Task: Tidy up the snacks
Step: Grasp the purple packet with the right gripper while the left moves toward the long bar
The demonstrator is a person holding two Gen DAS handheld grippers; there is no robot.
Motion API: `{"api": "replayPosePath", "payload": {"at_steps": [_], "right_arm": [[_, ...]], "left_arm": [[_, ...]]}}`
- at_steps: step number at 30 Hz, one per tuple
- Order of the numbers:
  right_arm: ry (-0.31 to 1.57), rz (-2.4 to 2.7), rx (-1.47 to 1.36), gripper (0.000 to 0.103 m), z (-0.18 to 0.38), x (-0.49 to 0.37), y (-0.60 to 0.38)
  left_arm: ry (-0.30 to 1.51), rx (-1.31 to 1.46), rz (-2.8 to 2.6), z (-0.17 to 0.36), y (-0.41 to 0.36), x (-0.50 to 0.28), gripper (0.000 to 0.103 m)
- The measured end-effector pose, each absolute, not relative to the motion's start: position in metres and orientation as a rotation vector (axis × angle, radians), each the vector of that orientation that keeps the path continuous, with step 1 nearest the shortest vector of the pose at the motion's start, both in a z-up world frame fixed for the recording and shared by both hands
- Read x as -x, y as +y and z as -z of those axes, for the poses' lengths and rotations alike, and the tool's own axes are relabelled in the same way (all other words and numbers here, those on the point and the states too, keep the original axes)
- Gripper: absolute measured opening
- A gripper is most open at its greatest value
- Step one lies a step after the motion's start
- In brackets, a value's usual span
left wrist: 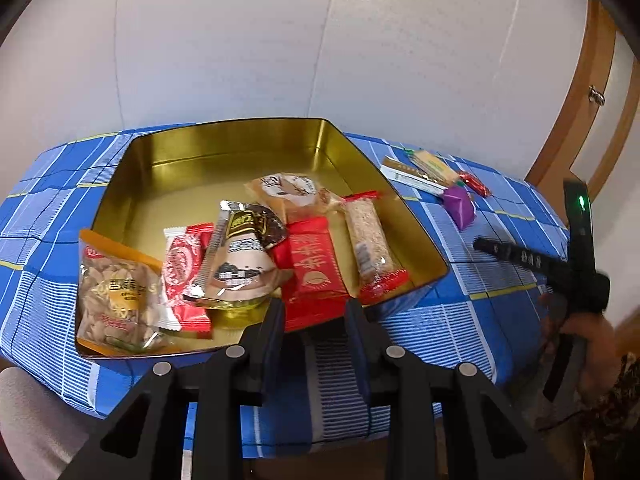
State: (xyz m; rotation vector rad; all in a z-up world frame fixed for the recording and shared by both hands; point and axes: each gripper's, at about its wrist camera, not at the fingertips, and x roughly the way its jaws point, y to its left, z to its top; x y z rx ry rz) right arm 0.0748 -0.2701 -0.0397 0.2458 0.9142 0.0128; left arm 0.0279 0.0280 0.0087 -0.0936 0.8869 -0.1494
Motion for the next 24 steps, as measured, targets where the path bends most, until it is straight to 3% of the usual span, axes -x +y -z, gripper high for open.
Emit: {"api": "replayPosePath", "payload": {"at_steps": [12, 16, 24], "right_arm": [[0.945, -0.031, -0.101, 0.065, 0.034, -0.161, -0.260], [0.961, -0.033, -0.064, 0.043, 0.046, -0.161, -0.257], [0.921, 0.030, -0.153, 0.041, 0.044, -0.121, -0.290]], "left_arm": [[0.889, 0.068, 0.136, -0.014, 0.022, -0.026, 0.031], [0.892, 0.063, 0.134, -0.014, 0.022, -0.028, 0.031], [0.882, 0.037, 0.148, -0.027, 0.009, -0.049, 0.031]]}}
